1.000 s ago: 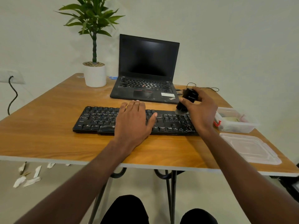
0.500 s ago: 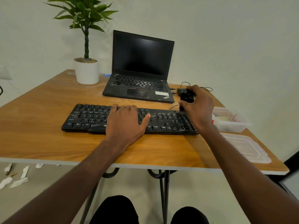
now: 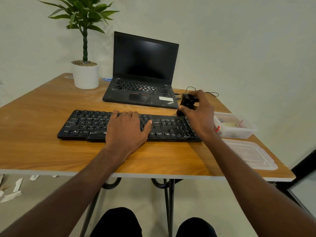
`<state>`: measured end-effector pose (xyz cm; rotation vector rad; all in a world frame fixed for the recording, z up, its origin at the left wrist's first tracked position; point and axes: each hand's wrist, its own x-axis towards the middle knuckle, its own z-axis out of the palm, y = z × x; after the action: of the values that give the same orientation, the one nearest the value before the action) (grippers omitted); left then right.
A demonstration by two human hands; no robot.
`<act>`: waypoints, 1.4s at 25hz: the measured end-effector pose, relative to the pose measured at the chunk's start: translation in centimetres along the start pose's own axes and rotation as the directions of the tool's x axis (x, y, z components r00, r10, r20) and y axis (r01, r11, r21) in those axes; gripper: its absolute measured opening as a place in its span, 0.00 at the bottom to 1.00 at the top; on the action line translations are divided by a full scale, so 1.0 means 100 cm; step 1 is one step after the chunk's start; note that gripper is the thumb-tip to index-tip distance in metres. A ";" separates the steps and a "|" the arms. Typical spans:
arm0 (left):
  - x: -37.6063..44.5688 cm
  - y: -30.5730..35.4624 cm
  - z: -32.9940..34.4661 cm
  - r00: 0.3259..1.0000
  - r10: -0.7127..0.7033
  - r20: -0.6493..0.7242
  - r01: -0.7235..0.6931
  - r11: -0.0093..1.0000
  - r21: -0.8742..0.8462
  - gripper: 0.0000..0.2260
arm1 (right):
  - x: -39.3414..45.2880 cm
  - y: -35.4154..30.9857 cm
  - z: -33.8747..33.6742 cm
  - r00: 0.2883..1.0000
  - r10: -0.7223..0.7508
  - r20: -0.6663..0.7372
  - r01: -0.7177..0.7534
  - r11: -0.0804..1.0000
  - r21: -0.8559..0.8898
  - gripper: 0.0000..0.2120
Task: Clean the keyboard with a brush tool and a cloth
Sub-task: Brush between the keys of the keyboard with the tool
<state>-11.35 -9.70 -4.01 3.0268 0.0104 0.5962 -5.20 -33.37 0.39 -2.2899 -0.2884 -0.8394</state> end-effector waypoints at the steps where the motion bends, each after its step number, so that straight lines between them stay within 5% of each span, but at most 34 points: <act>1: 0.000 0.000 0.000 1.000 0.001 -0.006 -0.001 1.000 -0.003 0.33 | -0.001 0.000 0.001 0.999 -0.034 0.027 0.035 0.999 -0.024 0.22; 14: 0.000 -0.001 0.001 1.000 -0.001 -0.026 0.000 1.000 -0.021 0.33 | 0.018 -0.006 -0.014 0.972 -0.106 0.210 0.134 0.983 -0.123 0.25; 21: -0.001 -0.002 0.002 0.999 0.008 -0.037 -0.008 1.000 -0.019 0.33 | 0.006 -0.003 -0.010 0.991 -0.110 0.081 0.118 0.987 -0.112 0.23; 23: -0.001 -0.001 0.001 0.998 0.011 -0.058 -0.012 1.000 -0.029 0.32 | 0.004 -0.008 -0.007 0.990 -0.104 0.098 0.107 0.994 -0.025 0.23; 35: -0.001 -0.002 0.003 0.997 0.007 -0.073 -0.009 1.000 -0.029 0.32 | 0.008 -0.023 0.001 0.991 -0.082 0.109 0.095 0.988 -0.123 0.22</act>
<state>-11.34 -9.57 -4.38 2.9763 -0.0078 0.7010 -5.53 -31.59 2.05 -2.4604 -0.3955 -0.8054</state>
